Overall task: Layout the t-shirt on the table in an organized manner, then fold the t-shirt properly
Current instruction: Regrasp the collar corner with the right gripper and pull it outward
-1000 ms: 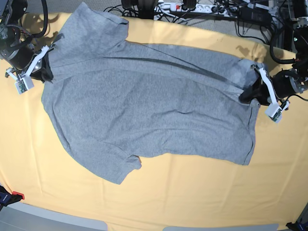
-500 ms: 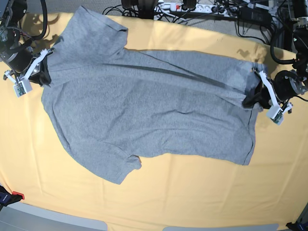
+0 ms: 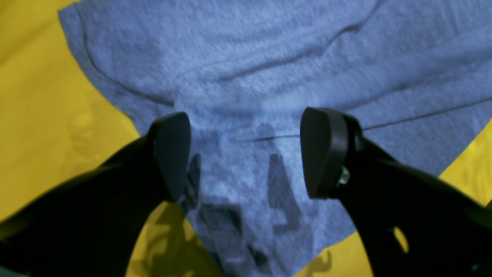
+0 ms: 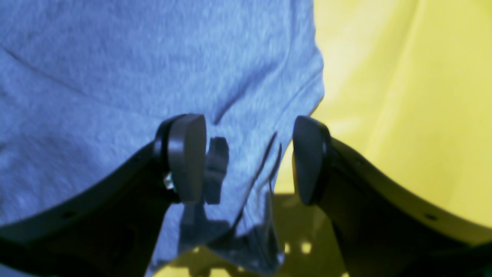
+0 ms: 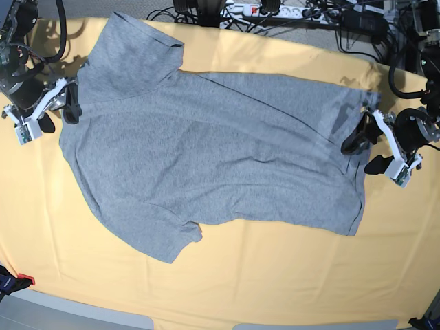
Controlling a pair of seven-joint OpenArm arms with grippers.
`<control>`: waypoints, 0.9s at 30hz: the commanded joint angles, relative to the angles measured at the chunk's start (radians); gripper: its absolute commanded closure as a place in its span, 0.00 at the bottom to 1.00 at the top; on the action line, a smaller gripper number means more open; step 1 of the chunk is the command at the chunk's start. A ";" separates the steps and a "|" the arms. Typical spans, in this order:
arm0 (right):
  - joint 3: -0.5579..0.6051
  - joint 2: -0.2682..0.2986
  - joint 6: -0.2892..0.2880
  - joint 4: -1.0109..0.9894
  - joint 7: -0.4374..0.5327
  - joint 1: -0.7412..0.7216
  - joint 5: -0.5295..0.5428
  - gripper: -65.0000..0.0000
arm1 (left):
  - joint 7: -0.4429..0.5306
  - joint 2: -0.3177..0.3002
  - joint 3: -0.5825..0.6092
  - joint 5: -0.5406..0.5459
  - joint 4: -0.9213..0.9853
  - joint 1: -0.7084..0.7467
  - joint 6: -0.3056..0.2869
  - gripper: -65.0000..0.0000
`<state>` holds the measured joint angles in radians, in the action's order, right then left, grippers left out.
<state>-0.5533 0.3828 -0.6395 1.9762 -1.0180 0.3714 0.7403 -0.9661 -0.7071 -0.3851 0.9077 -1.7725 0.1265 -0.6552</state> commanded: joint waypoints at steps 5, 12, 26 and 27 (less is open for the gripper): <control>-0.011 0.019 0.000 0.062 -0.091 -0.003 0.072 0.42 | 0.016 -0.048 -0.007 0.012 -0.012 -0.019 0.002 0.31; -0.011 0.016 0.031 0.134 -0.331 0.045 0.288 0.42 | 0.015 -0.060 -0.007 0.009 -0.009 -0.019 0.002 0.31; -0.108 -0.183 0.030 0.129 -0.240 0.255 0.157 0.42 | 0.015 -0.060 -0.007 0.010 0.047 -0.019 0.002 0.31; -0.114 -0.201 0.042 0.124 -0.230 0.255 0.132 0.42 | 0.015 -0.060 -0.007 0.010 0.047 -0.019 0.002 0.31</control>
<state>-0.6609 0.1711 -0.5949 2.0899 -1.2629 0.6205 0.8532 -0.9688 -0.7456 -0.3851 0.9043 -1.7145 0.1211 -0.6548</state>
